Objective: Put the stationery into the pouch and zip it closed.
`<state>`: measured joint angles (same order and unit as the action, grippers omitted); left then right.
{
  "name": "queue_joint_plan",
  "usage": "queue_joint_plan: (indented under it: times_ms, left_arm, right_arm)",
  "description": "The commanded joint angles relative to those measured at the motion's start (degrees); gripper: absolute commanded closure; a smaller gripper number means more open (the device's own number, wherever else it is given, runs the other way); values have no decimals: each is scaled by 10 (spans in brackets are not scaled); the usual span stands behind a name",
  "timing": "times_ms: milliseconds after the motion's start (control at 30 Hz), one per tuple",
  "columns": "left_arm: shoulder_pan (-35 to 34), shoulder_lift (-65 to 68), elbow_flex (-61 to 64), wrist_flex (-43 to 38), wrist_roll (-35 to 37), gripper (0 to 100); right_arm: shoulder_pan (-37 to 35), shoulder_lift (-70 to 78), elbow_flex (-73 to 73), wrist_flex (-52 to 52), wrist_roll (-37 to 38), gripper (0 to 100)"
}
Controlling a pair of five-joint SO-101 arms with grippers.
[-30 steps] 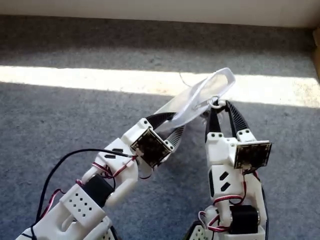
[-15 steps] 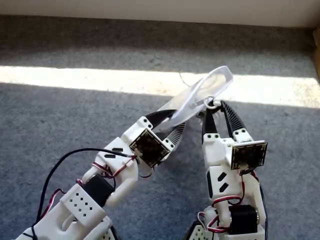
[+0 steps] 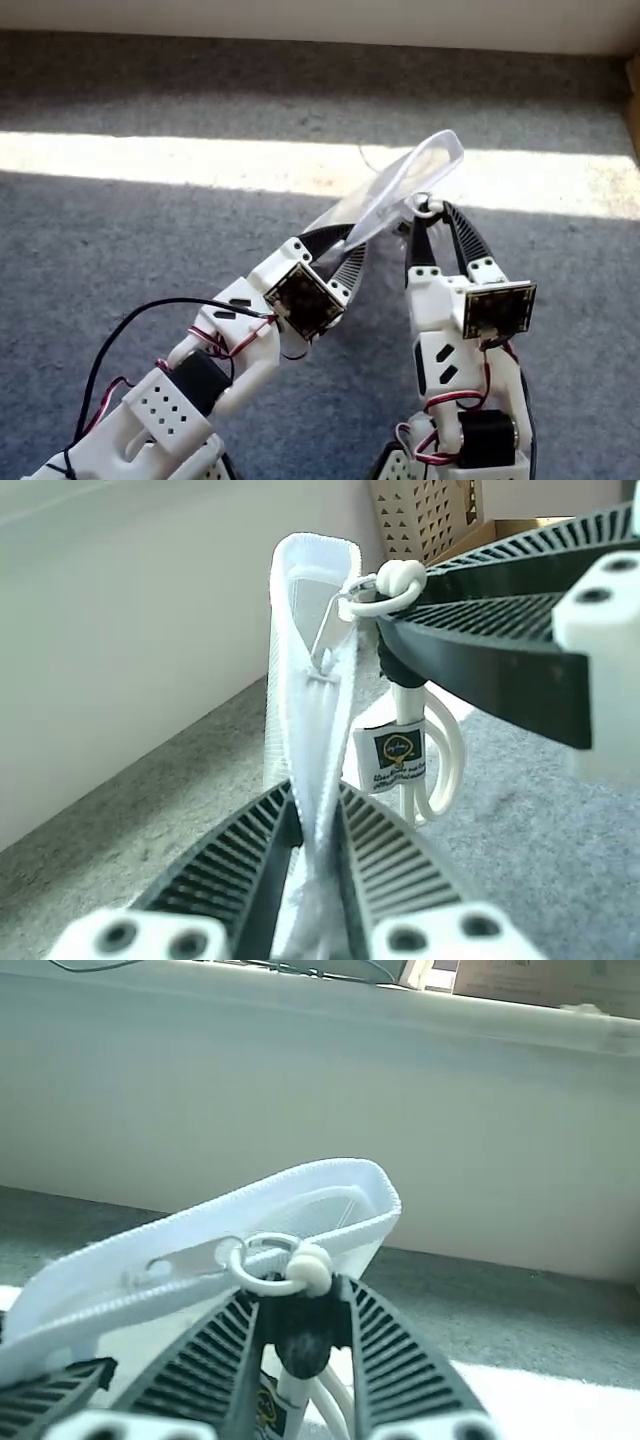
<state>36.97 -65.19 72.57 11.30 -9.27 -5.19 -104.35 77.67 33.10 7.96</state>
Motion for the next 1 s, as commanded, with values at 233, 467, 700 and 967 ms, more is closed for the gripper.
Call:
queue_joint_plan:
  times_ms: [233,467,700,967]
  left_arm:
    - [6,-36,-15,44,4,994]
    - [6,-117,-14,105,4,994]
    - [6,-147,-7,128,4,994]
    - [-16,-176,2,128,4,994]
  right_arm:
    - [65,-8,-9,-22,2,992]
    - [101,-8,-7,-50,1,992]
    - [101,-8,-7,-50,1,992]
    - [147,-8,-9,-51,-27,992]
